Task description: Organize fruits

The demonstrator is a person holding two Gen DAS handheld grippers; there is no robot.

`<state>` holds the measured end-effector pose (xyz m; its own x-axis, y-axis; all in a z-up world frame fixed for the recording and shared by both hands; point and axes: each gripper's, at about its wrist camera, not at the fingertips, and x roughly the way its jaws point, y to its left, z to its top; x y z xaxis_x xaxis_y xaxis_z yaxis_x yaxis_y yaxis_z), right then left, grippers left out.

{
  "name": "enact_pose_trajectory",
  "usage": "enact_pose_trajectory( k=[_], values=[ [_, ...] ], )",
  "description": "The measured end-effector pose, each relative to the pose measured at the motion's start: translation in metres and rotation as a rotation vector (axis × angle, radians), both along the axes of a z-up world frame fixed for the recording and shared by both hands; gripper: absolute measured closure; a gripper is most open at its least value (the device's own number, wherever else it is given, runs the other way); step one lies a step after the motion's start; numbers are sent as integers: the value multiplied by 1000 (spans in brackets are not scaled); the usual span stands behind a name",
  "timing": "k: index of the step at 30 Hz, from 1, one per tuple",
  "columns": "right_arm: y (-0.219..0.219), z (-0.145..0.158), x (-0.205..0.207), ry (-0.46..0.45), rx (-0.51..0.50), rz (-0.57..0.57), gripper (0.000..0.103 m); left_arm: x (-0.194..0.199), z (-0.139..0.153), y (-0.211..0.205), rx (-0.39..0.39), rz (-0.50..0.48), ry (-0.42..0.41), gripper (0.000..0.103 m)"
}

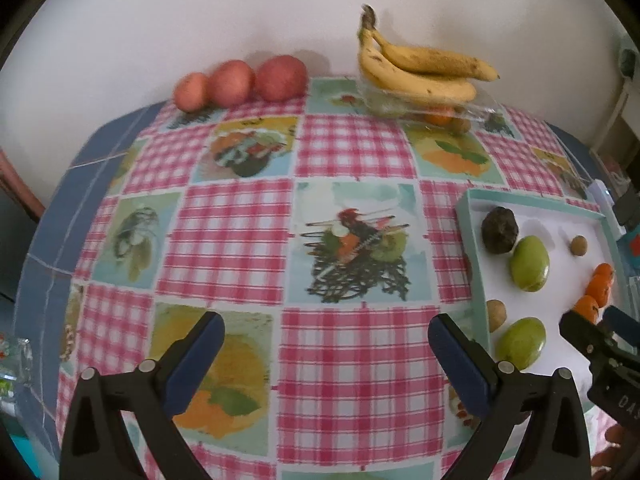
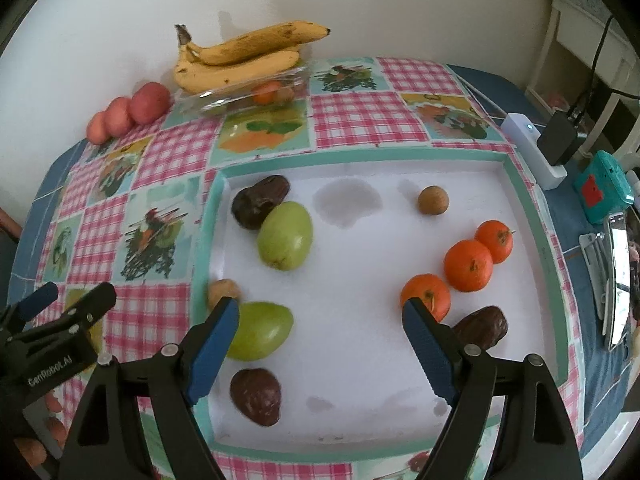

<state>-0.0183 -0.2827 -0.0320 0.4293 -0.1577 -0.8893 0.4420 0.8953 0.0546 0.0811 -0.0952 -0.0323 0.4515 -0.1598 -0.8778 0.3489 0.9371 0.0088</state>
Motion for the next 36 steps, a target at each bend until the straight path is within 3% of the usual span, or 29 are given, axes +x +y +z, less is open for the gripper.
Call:
enact_pose_trajectory(
  k=[5, 13, 24, 36],
  values=[
    [14, 4, -14, -8, -11, 8, 19, -11, 13, 19, 32, 80, -56, 0],
    [36, 21, -41, -57, -18, 24, 19, -56, 40, 43, 136, 104, -152, 0],
    [61, 29, -81, -93, -25, 67, 19, -90, 40, 78, 81, 116, -74, 0],
    [63, 33, -84, -109, -18, 66, 19, -91, 39, 83, 73, 125, -41, 0]
  ],
)
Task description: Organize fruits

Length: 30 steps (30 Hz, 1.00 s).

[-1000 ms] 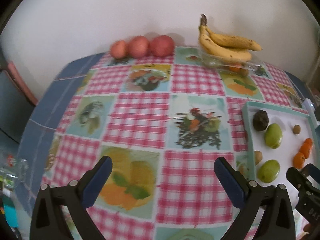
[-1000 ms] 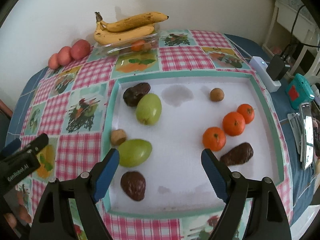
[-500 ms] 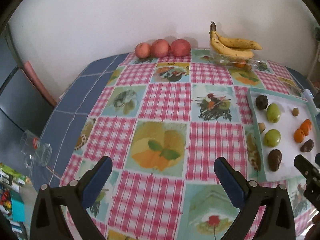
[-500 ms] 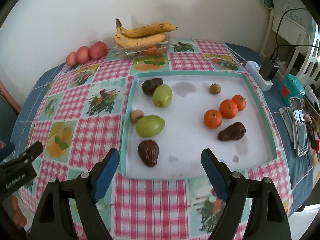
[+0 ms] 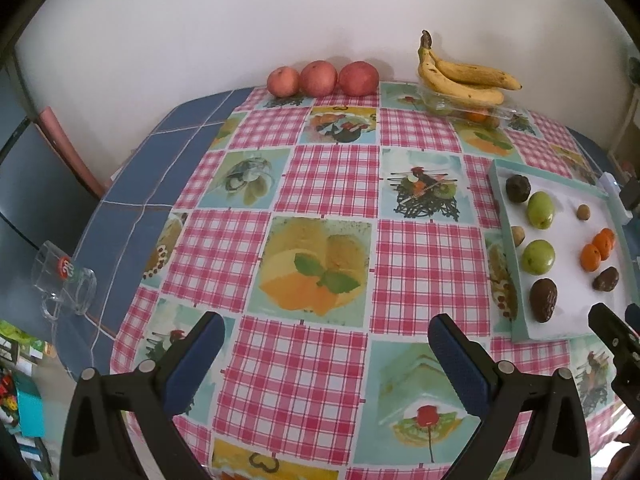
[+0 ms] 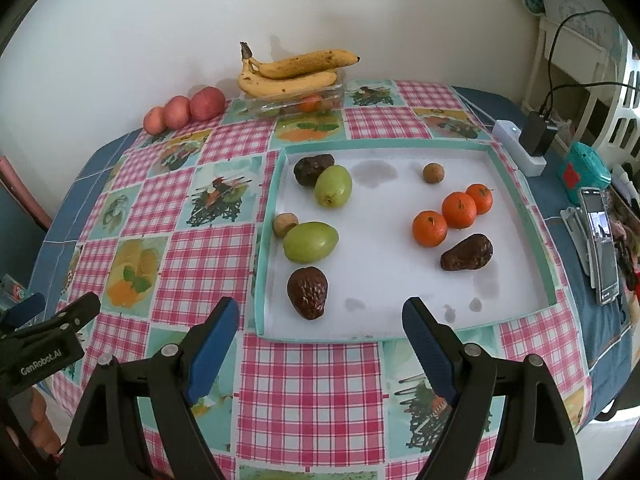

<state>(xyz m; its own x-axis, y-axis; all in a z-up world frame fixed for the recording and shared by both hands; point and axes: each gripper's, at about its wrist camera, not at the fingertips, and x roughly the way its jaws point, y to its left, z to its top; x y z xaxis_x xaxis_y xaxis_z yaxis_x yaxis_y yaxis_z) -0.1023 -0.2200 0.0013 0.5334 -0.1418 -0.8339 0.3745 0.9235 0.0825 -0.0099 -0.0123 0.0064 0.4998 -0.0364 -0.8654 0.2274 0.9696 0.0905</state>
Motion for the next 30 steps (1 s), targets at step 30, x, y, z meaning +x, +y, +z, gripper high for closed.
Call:
enact_pose_trajectory(
  k=[30],
  values=[
    [7, 5, 1, -15, -5, 23, 19, 2, -1, 2, -14, 4, 13, 0]
  ],
)
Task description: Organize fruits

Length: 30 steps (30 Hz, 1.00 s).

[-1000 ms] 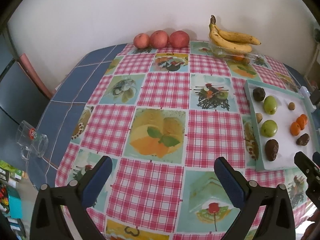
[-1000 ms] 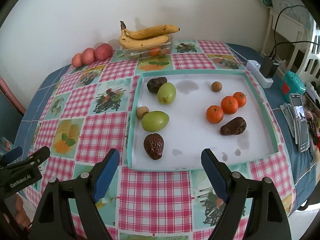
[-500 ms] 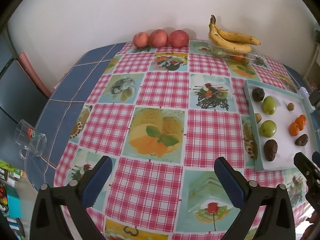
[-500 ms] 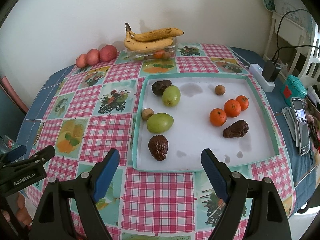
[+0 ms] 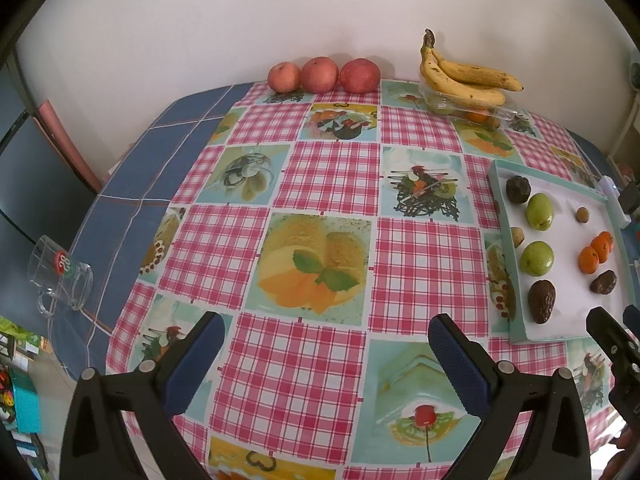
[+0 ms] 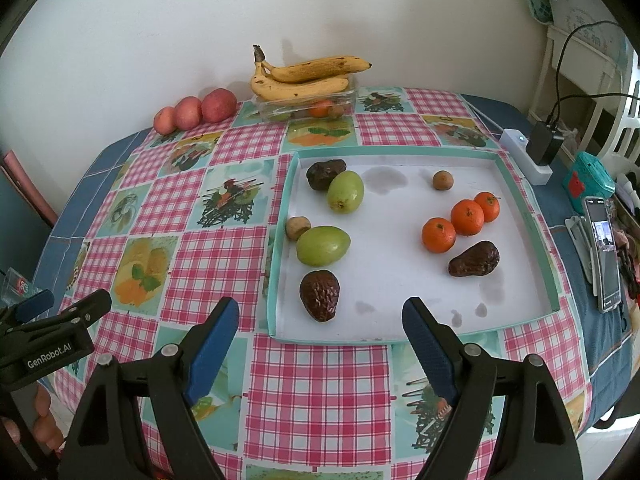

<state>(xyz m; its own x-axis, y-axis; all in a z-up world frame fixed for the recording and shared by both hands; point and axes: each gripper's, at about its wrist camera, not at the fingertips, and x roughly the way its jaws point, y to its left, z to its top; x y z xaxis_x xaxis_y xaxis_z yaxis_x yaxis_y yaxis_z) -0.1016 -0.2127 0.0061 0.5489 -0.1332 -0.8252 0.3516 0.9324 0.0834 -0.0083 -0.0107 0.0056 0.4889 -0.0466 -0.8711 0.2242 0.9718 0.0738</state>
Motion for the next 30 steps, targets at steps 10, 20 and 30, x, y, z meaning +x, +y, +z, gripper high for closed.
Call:
enact_pose_trajectory(
  k=[10, 20, 30],
  values=[
    [1, 0, 0, 0, 0, -1, 19, -1, 1, 2, -3, 15, -10, 0],
    [2, 1, 0, -1, -2, 0, 19, -2, 2, 2, -2, 19, -14, 0],
    [2, 1, 1, 0, -2, -1, 19, -3, 4, 2, -6, 22, -21, 0]
  ],
)
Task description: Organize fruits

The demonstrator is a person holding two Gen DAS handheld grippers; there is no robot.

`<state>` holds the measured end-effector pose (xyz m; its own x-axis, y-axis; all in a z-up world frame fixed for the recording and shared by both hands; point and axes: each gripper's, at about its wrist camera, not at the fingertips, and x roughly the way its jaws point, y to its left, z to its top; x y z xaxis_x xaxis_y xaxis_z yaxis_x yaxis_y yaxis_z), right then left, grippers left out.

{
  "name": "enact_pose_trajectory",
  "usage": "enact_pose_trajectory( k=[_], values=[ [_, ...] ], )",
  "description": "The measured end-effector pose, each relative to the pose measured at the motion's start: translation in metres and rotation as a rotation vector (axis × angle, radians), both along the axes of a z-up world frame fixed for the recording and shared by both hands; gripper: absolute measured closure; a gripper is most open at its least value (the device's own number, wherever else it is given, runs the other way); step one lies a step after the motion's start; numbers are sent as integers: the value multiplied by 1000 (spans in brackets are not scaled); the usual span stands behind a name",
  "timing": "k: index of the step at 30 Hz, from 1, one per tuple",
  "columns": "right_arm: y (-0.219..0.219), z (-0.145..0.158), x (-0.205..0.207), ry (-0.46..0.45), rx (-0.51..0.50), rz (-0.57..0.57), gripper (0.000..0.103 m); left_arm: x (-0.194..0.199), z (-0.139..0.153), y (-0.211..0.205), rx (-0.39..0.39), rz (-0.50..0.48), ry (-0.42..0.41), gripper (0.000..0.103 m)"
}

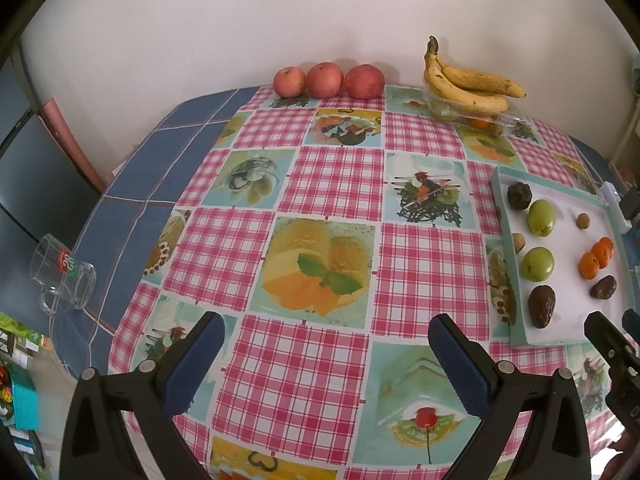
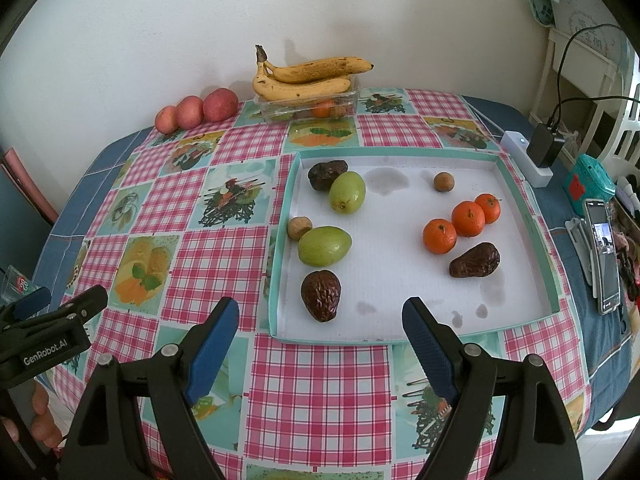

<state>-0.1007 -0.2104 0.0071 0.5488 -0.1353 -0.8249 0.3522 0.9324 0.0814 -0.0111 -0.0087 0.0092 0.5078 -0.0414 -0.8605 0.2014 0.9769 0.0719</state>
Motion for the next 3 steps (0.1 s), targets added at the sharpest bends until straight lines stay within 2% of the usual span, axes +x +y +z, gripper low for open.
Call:
enact_pose_trajectory(
  k=[3],
  values=[
    [0, 0, 0, 0, 0, -1, 19, 1, 1, 0, -7, -7, 0, 0]
  ],
)
